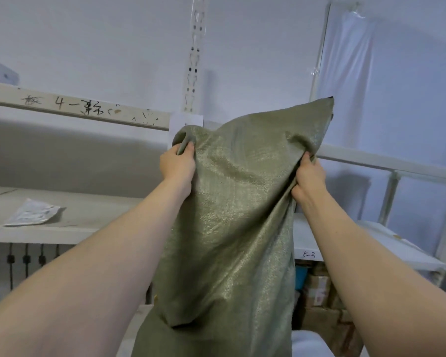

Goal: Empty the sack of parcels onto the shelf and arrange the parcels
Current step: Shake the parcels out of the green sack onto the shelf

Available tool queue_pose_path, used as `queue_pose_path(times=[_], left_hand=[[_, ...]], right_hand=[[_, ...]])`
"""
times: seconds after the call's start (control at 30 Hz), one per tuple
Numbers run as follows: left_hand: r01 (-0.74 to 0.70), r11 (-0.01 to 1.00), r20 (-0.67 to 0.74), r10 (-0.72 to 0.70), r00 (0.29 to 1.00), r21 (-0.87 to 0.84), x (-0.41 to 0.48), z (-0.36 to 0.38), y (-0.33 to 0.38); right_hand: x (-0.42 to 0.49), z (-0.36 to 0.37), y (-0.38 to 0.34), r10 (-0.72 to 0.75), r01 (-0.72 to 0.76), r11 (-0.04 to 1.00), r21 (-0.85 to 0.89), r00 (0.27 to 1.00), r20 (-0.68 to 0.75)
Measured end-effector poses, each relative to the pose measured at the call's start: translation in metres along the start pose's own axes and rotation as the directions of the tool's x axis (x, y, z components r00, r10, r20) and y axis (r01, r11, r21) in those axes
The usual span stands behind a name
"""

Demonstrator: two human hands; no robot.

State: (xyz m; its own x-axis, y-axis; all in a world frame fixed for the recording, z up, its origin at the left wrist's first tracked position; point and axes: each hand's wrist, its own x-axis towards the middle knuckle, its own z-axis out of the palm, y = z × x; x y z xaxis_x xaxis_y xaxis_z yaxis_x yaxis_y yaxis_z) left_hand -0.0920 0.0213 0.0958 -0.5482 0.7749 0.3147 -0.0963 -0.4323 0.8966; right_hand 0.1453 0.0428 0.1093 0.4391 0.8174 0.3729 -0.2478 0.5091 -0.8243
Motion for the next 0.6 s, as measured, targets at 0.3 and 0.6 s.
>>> queue_pose_path(times=[0.3,0.6], left_hand=[[-0.008,0.991,-0.152,0.028,0.988,0.134,0.012,-0.01,-0.013],[0.074,0.975,-0.217,-0.028,0.976,0.209,0.005,-0.005,-0.03]], right_hand=[[-0.02,-0.051,0.061,0.436,-0.343,0.888,-0.307,0.842,0.319],[-0.023,-0.057,0.077,0.377,-0.198,0.764,-0.614,0.909,0.176]])
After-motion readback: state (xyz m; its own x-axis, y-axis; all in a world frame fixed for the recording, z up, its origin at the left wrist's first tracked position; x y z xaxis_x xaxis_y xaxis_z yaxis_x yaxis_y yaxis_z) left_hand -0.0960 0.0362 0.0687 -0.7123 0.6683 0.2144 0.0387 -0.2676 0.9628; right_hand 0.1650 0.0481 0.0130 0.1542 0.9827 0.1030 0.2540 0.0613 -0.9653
